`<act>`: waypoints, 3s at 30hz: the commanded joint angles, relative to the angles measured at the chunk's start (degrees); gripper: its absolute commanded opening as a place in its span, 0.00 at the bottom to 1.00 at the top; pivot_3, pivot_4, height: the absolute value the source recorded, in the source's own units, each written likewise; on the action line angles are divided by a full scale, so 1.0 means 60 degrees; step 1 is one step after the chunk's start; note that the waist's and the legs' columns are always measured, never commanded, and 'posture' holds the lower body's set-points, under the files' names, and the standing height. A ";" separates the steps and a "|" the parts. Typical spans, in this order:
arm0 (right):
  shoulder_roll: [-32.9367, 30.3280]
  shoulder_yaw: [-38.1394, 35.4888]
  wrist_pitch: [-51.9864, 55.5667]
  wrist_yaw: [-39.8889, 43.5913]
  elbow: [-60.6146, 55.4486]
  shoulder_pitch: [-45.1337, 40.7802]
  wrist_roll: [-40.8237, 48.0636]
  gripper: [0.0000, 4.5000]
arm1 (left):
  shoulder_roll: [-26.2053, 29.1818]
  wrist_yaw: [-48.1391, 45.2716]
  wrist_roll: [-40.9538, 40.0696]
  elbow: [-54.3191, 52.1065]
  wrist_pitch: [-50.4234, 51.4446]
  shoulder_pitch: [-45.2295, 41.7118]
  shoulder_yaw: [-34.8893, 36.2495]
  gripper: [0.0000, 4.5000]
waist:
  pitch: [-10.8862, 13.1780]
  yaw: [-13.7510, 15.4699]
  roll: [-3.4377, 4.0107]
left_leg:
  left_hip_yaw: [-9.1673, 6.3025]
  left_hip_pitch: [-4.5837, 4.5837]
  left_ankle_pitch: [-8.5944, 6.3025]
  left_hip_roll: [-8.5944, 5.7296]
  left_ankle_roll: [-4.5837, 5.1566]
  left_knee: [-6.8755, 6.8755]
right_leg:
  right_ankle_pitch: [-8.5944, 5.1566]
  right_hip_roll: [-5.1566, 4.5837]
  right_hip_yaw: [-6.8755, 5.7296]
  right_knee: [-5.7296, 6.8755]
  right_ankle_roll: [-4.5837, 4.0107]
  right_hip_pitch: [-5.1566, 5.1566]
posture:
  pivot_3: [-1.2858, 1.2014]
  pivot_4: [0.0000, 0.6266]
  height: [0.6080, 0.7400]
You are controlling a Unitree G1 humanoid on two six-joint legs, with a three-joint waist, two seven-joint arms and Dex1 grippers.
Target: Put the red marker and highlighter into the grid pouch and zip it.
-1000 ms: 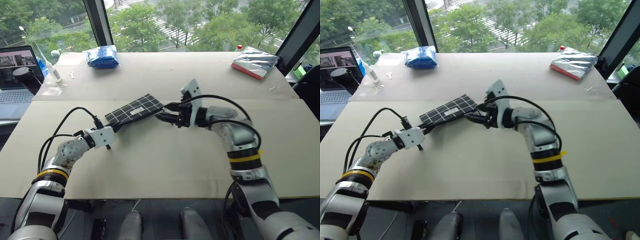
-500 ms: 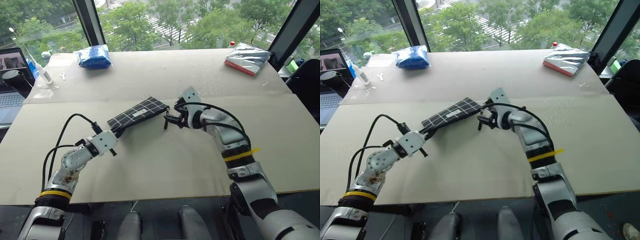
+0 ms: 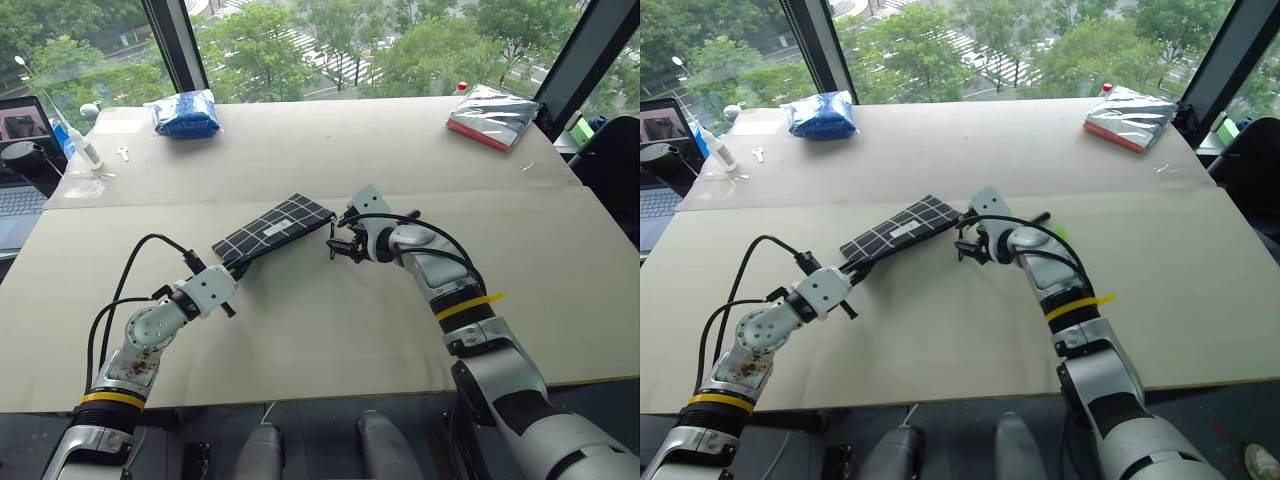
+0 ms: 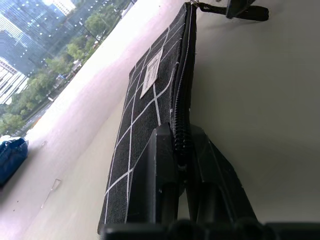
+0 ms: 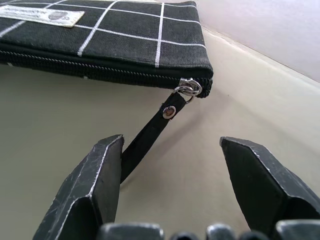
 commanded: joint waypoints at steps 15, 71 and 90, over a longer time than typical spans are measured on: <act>0.0418 0.0150 -0.0954 0.0626 0.0590 -0.0492 0.0049 0.01 | -0.0248 0.0286 0.0308 -0.0374 0.0085 0.0135 0.0116 0.00 | 0.0000 -0.0006 0.0000 | 0.0000 0.0001 0.0000 -0.0001 0.0000 0.0002 | 0.0000 0.0000 0.0000 0.0004 -0.0001 0.0000 | 0.52 0.24 1.00; -0.3228 -0.2198 0.1492 -0.1120 -0.4539 0.3561 0.0553 0.64 | -0.1074 -0.0623 -0.0969 -0.1266 0.0970 0.0024 0.0337 0.00 | 0.0001 0.0332 -0.0013 | 0.0014 -0.0001 0.0027 -0.0017 -0.0004 0.0025 | 0.0017 -0.0020 0.0002 -0.0015 0.0007 0.0032 | 0.52 0.24 1.00; -0.2981 -0.2567 0.1923 -0.0968 -0.3858 0.4110 0.1052 0.41 | -0.1081 -0.1155 -0.2125 -0.2545 0.2624 0.0408 0.0735 0.00 | 0.0001 0.0348 -0.0013 | 0.0011 0.0069 0.0025 -0.0014 -0.0002 0.0015 | 0.0022 -0.0018 -0.0007 -0.0088 0.0015 0.0145 | 0.52 0.24 1.00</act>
